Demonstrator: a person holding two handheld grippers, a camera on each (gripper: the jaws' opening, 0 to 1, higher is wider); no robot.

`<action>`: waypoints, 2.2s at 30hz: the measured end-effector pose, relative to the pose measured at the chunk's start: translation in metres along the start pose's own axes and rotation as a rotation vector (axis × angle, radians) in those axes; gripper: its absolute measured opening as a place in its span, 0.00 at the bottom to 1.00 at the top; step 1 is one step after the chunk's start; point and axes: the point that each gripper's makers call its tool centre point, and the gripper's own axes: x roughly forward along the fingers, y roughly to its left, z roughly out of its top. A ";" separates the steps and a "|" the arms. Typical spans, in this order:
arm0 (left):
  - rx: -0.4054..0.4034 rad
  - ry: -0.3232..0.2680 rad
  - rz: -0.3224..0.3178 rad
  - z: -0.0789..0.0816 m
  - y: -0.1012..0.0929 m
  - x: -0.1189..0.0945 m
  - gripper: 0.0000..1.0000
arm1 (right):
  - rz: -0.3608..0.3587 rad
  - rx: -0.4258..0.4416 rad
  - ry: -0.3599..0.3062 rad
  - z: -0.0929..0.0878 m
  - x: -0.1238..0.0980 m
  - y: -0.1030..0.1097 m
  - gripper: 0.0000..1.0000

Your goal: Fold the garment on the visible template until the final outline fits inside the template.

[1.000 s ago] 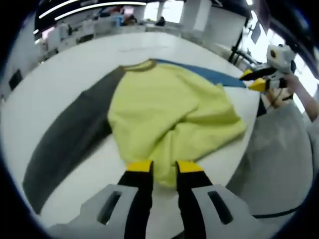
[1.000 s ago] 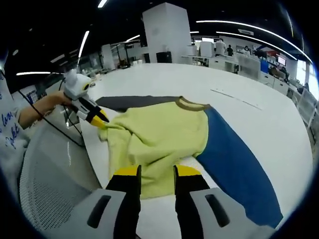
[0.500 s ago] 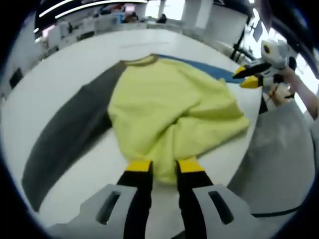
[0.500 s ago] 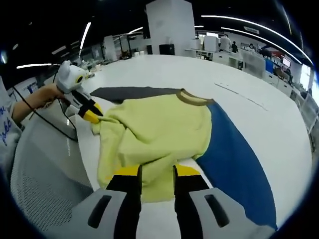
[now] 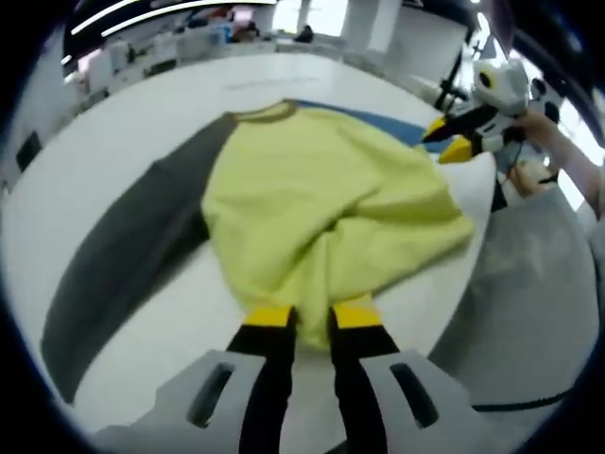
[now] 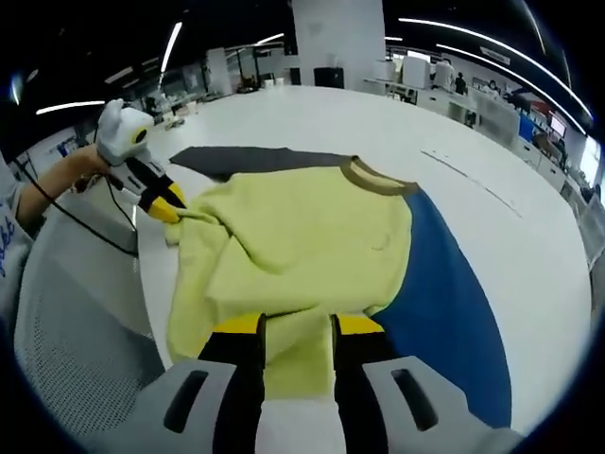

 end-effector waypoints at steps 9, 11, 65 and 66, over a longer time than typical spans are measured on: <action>-0.001 0.006 0.003 -0.001 0.000 -0.001 0.07 | 0.036 0.001 0.032 -0.004 0.006 0.004 0.23; 0.004 0.009 0.004 -0.002 0.000 0.000 0.07 | 0.036 0.005 0.035 -0.006 0.006 0.004 0.21; -0.004 -0.235 0.059 0.103 0.073 -0.023 0.00 | -0.168 -0.013 -0.032 0.046 -0.018 -0.092 0.04; -0.012 -0.241 0.061 0.105 0.076 -0.021 0.00 | -0.173 -0.010 -0.033 0.047 -0.018 -0.094 0.04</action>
